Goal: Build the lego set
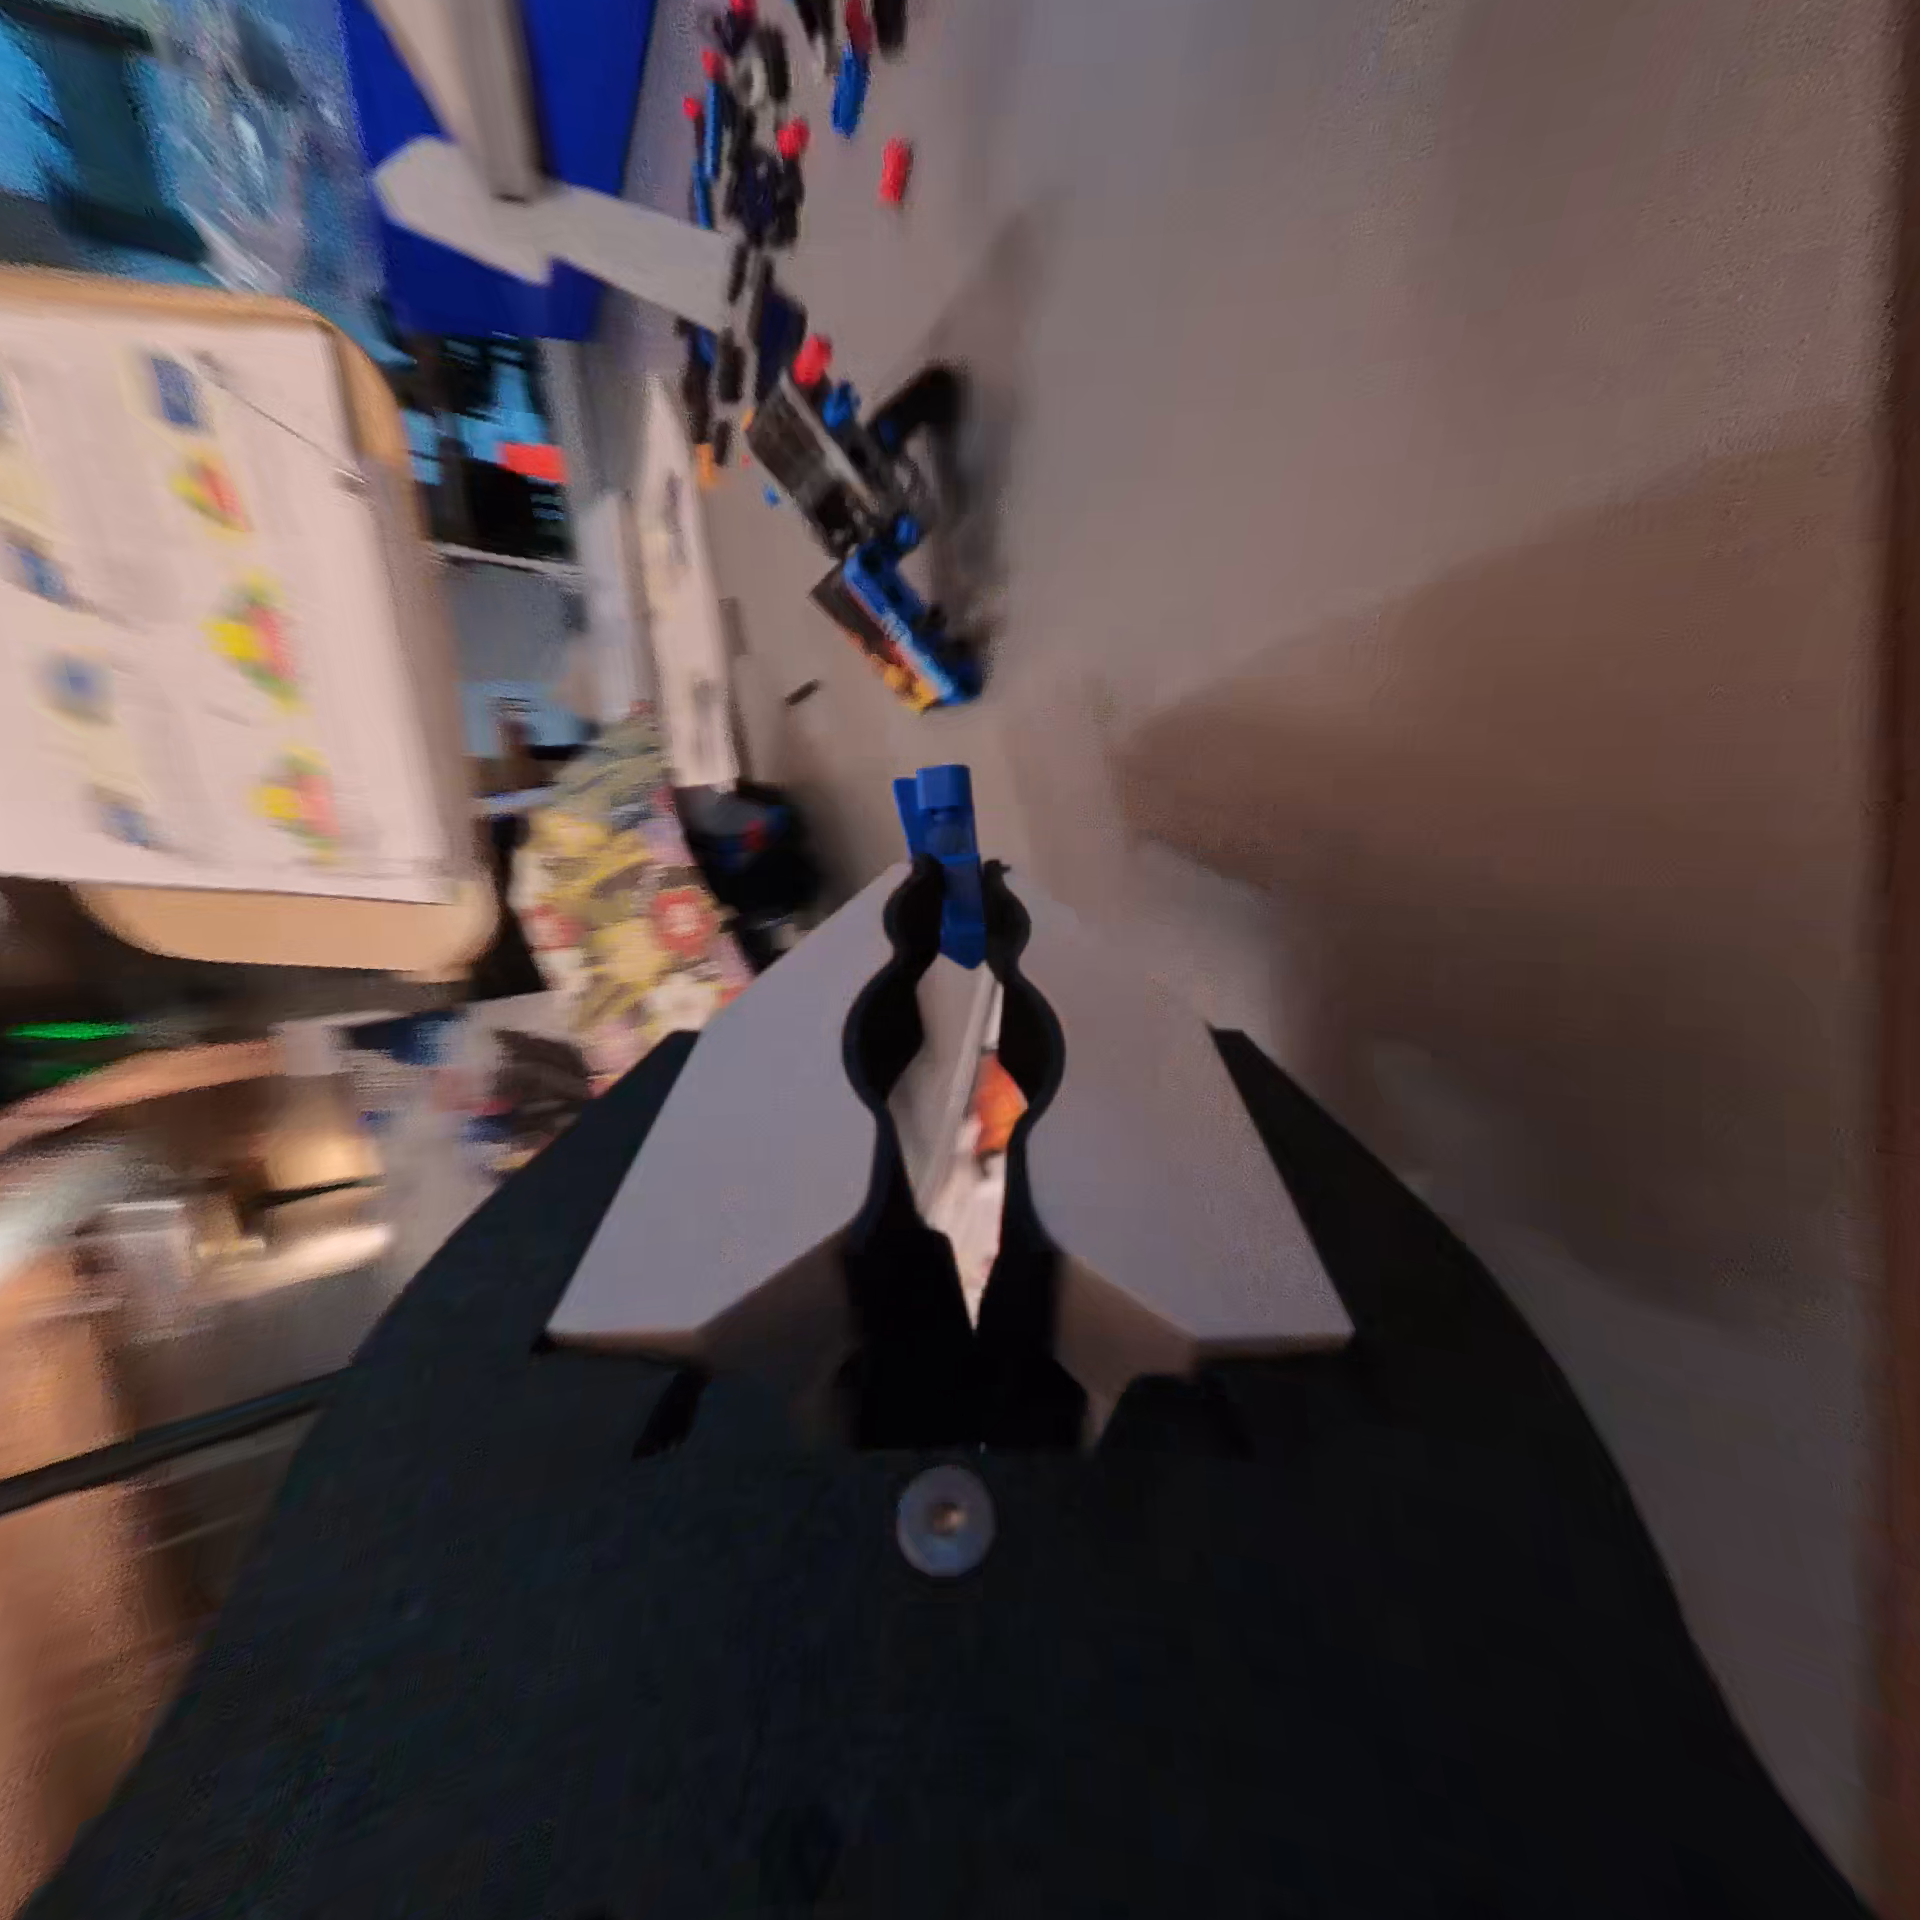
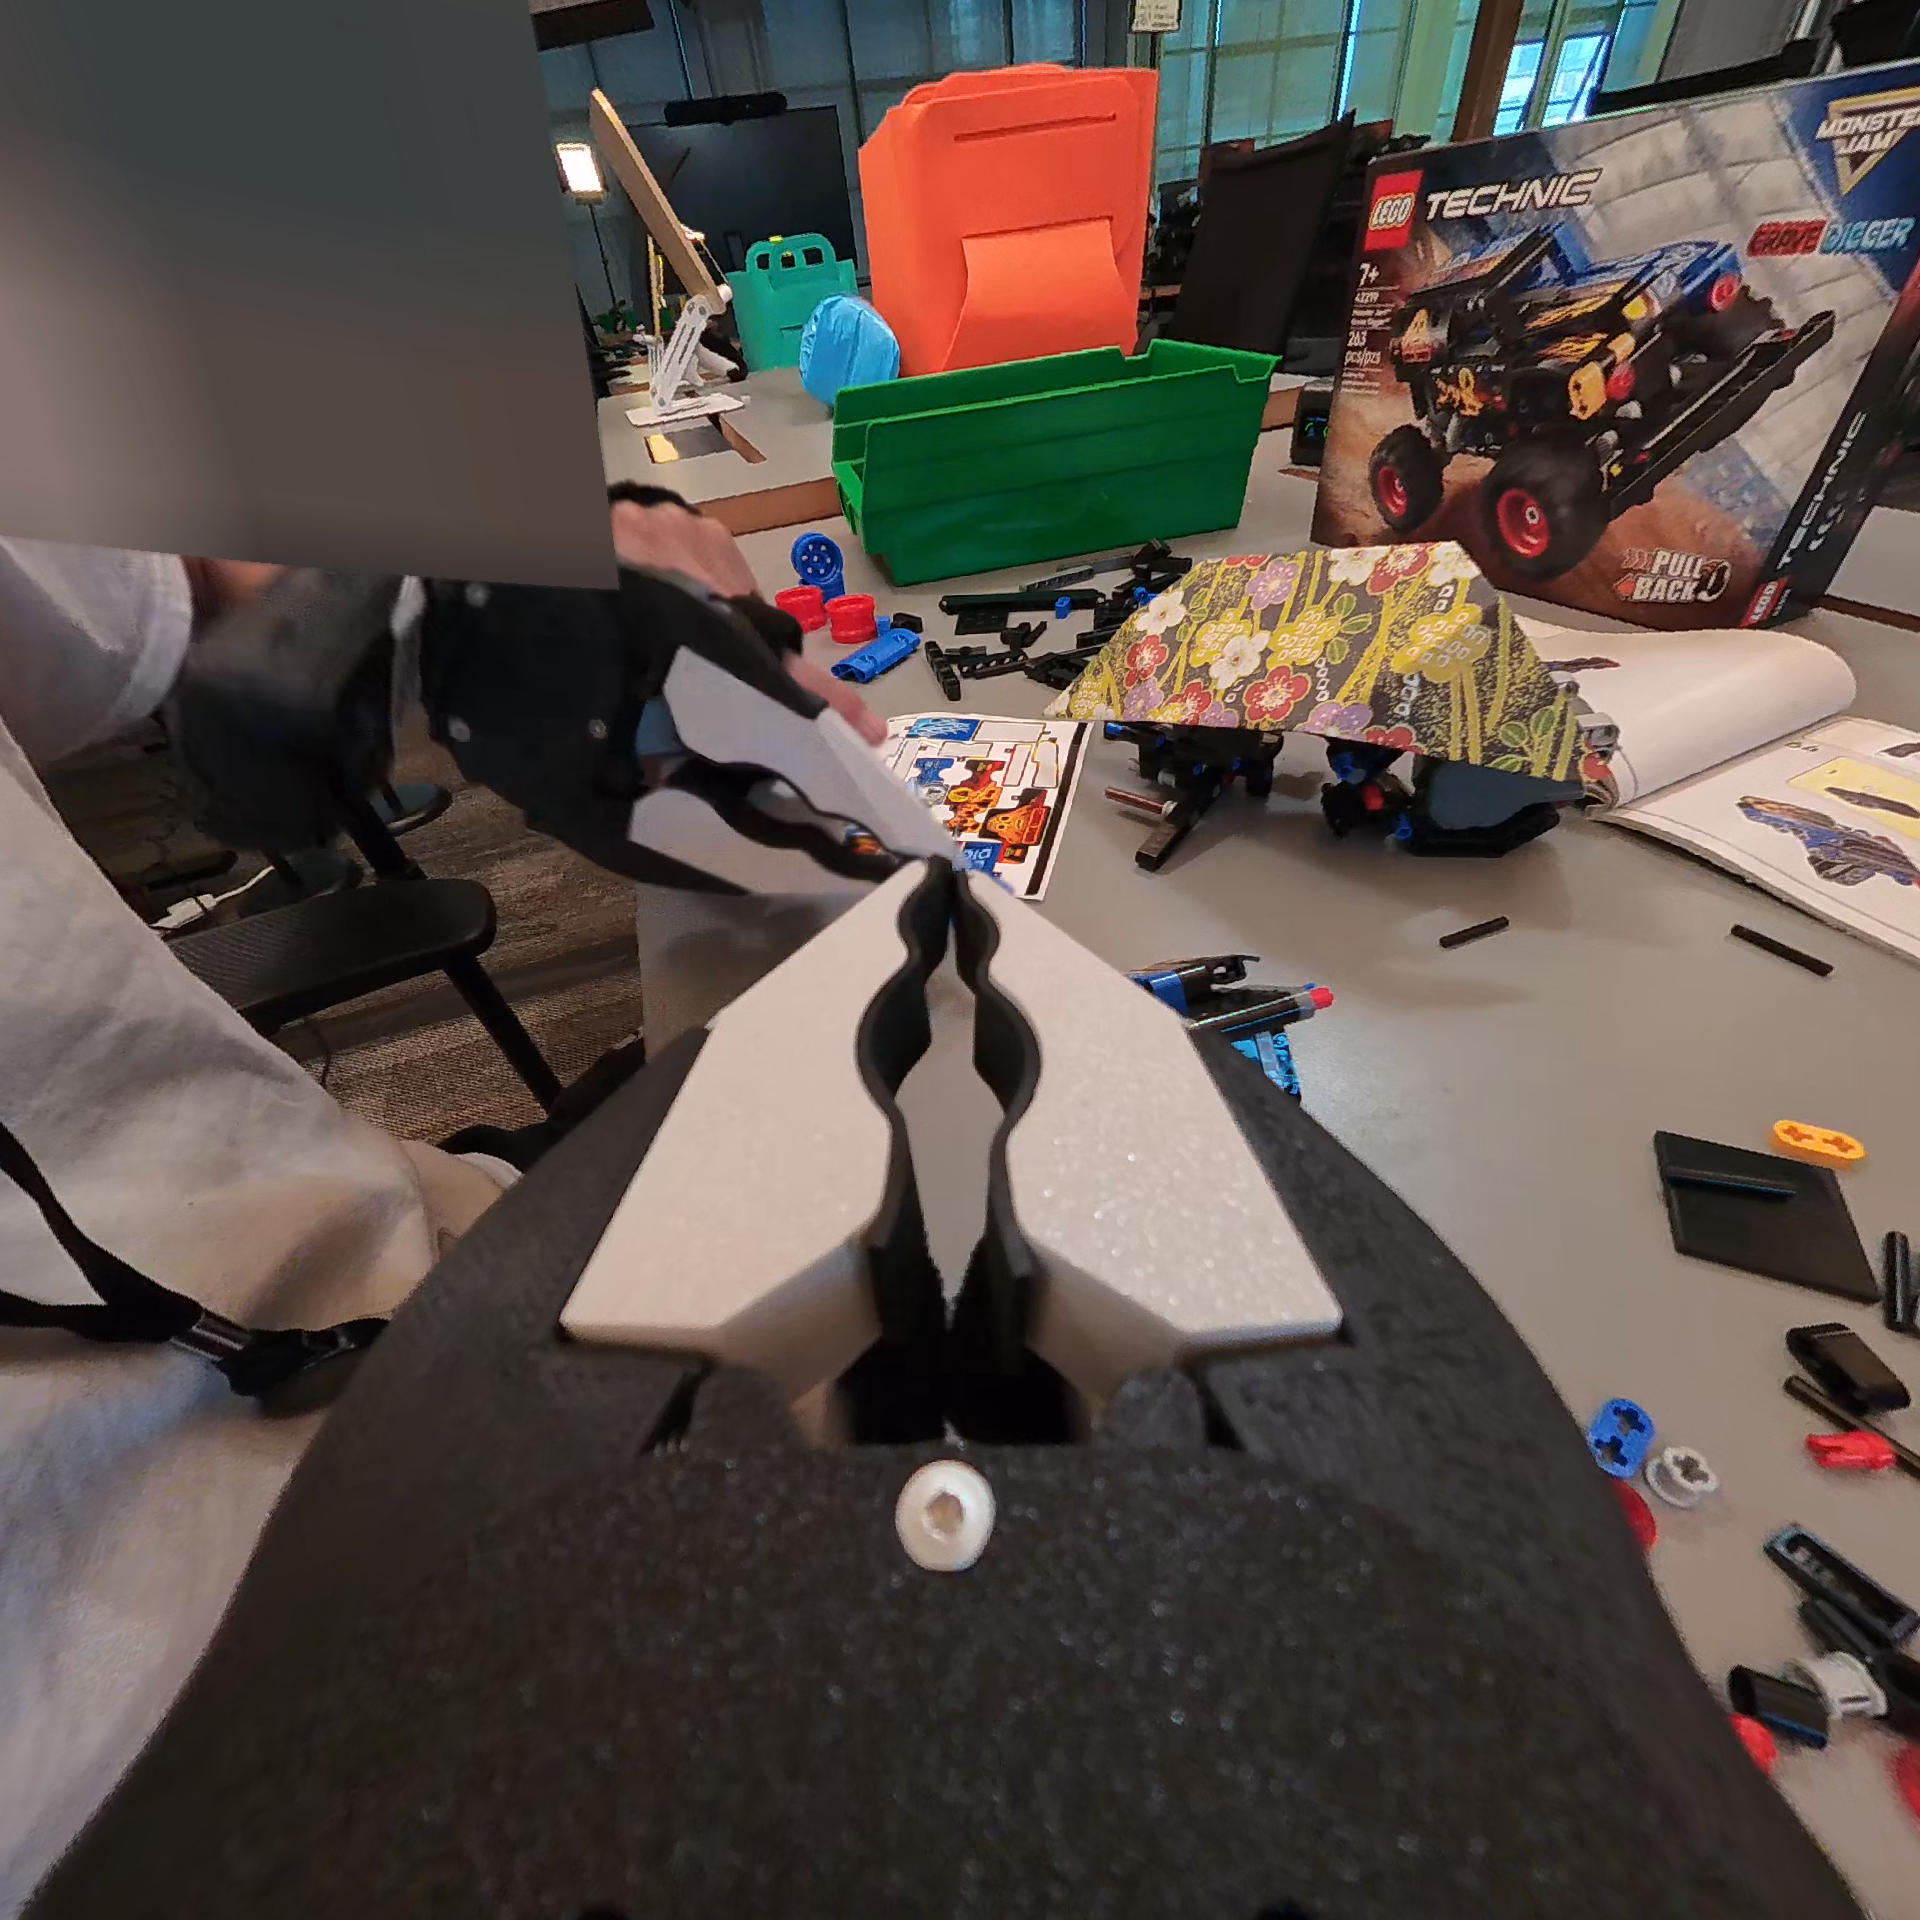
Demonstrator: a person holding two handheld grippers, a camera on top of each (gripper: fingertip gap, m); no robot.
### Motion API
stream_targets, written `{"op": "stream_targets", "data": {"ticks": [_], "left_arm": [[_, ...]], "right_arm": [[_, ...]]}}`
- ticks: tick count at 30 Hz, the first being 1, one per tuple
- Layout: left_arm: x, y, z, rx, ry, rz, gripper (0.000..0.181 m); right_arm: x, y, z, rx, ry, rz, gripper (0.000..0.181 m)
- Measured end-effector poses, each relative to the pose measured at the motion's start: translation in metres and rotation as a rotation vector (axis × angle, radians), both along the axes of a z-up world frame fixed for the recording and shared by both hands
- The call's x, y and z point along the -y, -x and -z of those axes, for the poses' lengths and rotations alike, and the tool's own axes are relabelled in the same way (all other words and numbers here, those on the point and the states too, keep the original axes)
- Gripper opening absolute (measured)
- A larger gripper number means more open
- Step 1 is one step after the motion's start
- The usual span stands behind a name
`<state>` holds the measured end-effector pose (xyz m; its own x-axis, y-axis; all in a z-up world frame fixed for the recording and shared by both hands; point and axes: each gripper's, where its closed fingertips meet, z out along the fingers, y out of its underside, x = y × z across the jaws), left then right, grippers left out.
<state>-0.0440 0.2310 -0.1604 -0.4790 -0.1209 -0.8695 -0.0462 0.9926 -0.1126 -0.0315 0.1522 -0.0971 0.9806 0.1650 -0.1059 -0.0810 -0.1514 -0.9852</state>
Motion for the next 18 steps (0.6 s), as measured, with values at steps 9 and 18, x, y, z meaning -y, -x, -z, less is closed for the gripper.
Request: {"op": "stream_targets", "data": {"ticks": [9, 18], "left_arm": [[-0.027, -0.003, 0.001, 0.243, -0.696, 0.262, 0.005], [-0.03, 0.018, -0.003, 0.097, -0.433, 0.235, 0.023]], "right_arm": [[0.0, 0.0, 0.001, 0.015, 0.004, 0.008, 0.0], [0.0, -0.002, 0.0, -0.014, -0.001, 0.005, 0.0]]}}
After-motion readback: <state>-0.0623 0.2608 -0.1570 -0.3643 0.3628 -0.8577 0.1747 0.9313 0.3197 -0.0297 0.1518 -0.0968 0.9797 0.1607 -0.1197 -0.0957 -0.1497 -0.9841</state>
